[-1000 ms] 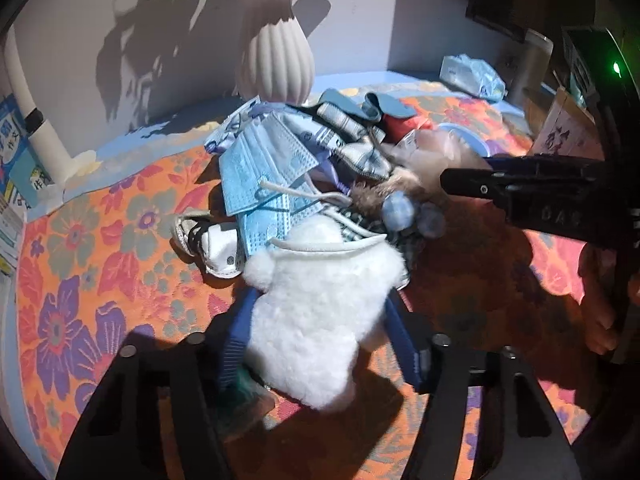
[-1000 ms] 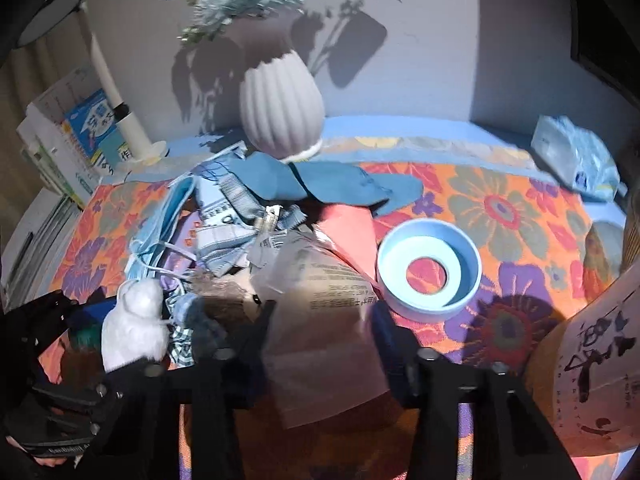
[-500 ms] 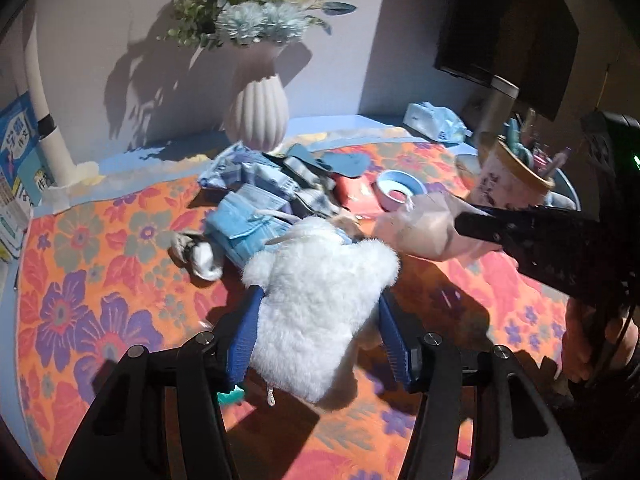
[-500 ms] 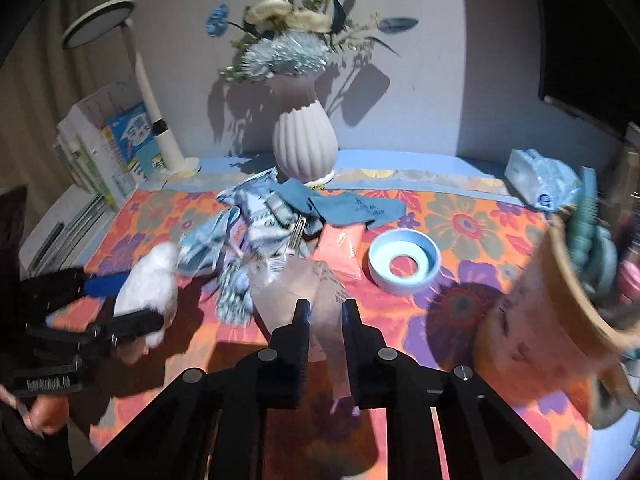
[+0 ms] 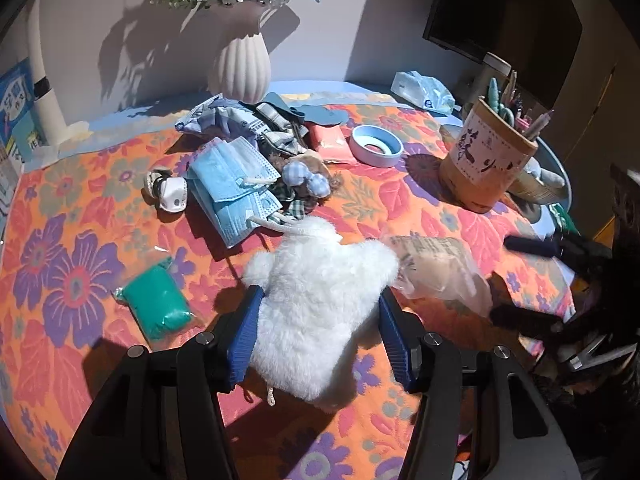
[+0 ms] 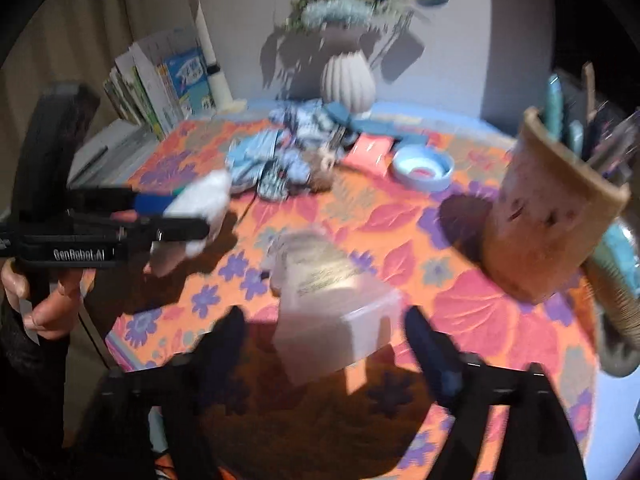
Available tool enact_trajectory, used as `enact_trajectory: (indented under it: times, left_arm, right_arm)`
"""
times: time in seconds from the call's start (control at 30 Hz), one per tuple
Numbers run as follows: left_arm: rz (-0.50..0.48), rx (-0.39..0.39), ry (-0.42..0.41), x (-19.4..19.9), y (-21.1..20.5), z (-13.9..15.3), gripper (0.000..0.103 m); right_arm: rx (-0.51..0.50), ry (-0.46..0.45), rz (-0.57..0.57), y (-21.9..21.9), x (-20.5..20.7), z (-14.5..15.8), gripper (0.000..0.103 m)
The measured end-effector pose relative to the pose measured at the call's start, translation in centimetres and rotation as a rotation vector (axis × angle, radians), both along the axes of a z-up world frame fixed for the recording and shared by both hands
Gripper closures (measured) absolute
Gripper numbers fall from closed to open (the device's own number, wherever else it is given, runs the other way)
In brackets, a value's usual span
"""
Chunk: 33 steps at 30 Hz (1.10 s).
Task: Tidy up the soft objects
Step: 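Carry the white plush and clear bag to the glass plate with both grippers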
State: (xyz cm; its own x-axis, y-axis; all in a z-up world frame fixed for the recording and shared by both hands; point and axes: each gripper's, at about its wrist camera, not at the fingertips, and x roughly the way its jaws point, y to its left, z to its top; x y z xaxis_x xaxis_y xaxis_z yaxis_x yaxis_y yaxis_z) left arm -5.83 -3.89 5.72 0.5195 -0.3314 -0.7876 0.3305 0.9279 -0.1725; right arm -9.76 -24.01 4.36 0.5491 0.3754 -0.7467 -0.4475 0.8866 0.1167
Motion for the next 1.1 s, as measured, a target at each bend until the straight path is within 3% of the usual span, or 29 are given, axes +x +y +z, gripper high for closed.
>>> enact_trajectory:
  times: [0.1,0.27,0.4,0.47,0.53,0.57,0.67,0.8,1.1]
  left_arm:
    - [-0.009,-0.054,0.031,-0.4,-0.1,-0.1,0.049]
    - [-0.008,-0.22,0.146,-1.3,0.6,-2.1,0.049]
    - [0.045,-0.177,0.151,-2.0,0.7,-3.0,0.049]
    - [0.046,-0.154,0.15,-2.3,0.4,-2.7,0.049]
    - [0.038,-0.132,0.149,-2.5,-0.1,-2.7,0.047]
    - [0.035,-0.122,0.15,-2.6,-0.2,-2.8,0.047]
    - [0.06,-0.096,0.15,-2.7,-0.3,-2.6,0.048]
    - [0.092,-0.063,0.107,-3.4,-0.2,-1.1,0.05]
    - [0.015,-0.055,0.041,-5.1,-3.4,2.0,0.05]
  right_arm:
    - [0.017,-0.007,0.03,0.3,1.1,1.1,0.003]
    - [-0.052,0.025,0.101,3.1,3.5,-0.8,0.003]
    - [-0.081,0.039,0.103,4.2,4.4,-2.6,0.003]
    - [-0.099,0.054,0.109,4.5,4.6,-3.4,0.012]
    - [-0.129,0.058,0.112,4.8,4.5,-3.9,0.033]
    - [-0.139,0.063,0.12,4.9,4.4,-4.2,0.052]
    - [-0.141,0.05,0.114,4.4,3.8,-4.0,0.064]
    - [-0.116,0.021,0.063,2.5,2.6,-2.5,0.066]
    - [-0.054,-0.023,-0.05,-1.9,0.1,1.4,0.066]
